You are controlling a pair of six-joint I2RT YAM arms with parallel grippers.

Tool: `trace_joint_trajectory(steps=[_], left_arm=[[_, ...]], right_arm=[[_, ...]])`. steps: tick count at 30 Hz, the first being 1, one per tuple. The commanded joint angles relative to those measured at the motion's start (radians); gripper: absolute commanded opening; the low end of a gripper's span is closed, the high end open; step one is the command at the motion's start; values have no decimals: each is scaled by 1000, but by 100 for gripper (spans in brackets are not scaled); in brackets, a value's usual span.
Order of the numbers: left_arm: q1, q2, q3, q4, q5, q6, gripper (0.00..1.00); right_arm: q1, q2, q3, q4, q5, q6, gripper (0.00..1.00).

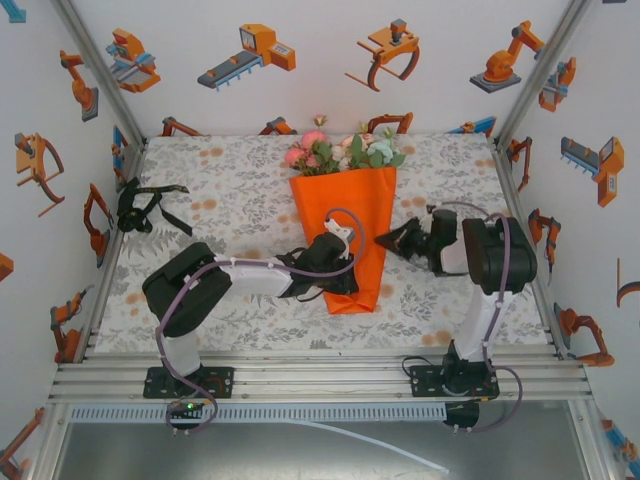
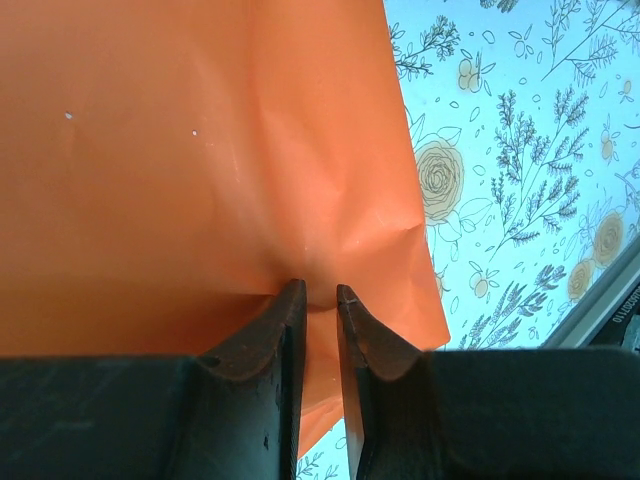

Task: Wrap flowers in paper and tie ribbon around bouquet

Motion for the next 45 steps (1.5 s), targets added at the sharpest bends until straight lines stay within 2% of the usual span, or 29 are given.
trace_joint_trajectory(steps=[1,5,11,19,23,25,29,33,36,40,45], left_arm=[[-1,12,-22,-97,-14,29,24],[-1,16,-21,-97,-11,29,24],[-1,18,-22,-93,-6,30,24],[-7,-5,-51,-56,40,56,24],[-17,-32,-68,-31,55,83,32],[-17,-44,-68,-30,49,86,33],[-19,-56,-57,-23,38,91,35],[-20,-63,-57,-15,23,87,35],[-20,-74,-64,-13,2,80,35],[-21,-80,-64,-17,-16,71,35],[-23,-70,-59,-11,-12,64,34]], right_arm=[[-4,-3,68,-180,211,-120,0],[-2,-31,83,-211,229,-128,0],[-2,33,199,-253,194,-150,0],[-38,171,528,-422,195,-188,0],[-47,87,622,-549,173,-257,0],[-48,-24,559,-562,166,-279,0],[-25,-312,285,-565,141,-313,3],[65,-588,19,-679,166,-358,3],[145,-758,-161,-717,162,-329,0],[247,-889,-280,-806,168,-320,0],[335,-935,-331,-762,170,-273,0]])
